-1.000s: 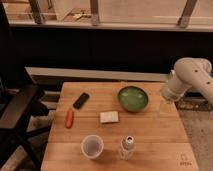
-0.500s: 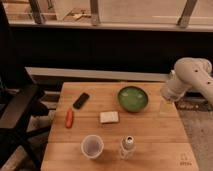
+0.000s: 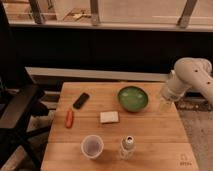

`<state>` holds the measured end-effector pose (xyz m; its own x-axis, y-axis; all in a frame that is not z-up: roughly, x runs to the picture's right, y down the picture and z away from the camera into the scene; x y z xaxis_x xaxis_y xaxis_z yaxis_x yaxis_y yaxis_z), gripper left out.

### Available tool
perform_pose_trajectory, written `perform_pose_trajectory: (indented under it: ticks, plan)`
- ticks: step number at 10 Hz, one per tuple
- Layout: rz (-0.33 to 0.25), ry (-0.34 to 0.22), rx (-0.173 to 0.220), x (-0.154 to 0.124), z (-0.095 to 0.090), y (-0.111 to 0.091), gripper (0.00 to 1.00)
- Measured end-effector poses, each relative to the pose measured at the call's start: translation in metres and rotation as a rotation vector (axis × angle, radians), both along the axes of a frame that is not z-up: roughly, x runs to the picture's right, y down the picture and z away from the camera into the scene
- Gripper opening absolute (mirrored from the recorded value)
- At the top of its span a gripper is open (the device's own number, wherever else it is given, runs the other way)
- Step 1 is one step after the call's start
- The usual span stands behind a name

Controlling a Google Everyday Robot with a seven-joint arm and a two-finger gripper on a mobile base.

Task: Knock the bottle over

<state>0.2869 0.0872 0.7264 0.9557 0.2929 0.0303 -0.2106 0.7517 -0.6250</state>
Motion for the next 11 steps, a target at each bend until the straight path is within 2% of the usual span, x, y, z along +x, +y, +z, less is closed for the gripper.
perform_pose_trajectory:
  ticks: [3,4,5,6,9,11]
  plan:
    - [-0.002,0.002,0.000,0.000,0.000,0.000,0.20]
    - [-0.018,-0.003,-0.016,-0.001,-0.001,0.008,0.08]
    - [-0.039,-0.017,-0.051,-0.007,-0.003,0.024,0.01]
    - [-0.046,-0.037,-0.089,-0.014,-0.006,0.044,0.00]
    - [-0.036,-0.113,-0.245,-0.043,-0.018,0.116,0.00]
    - [-0.040,-0.165,-0.354,-0.061,-0.031,0.153,0.00]
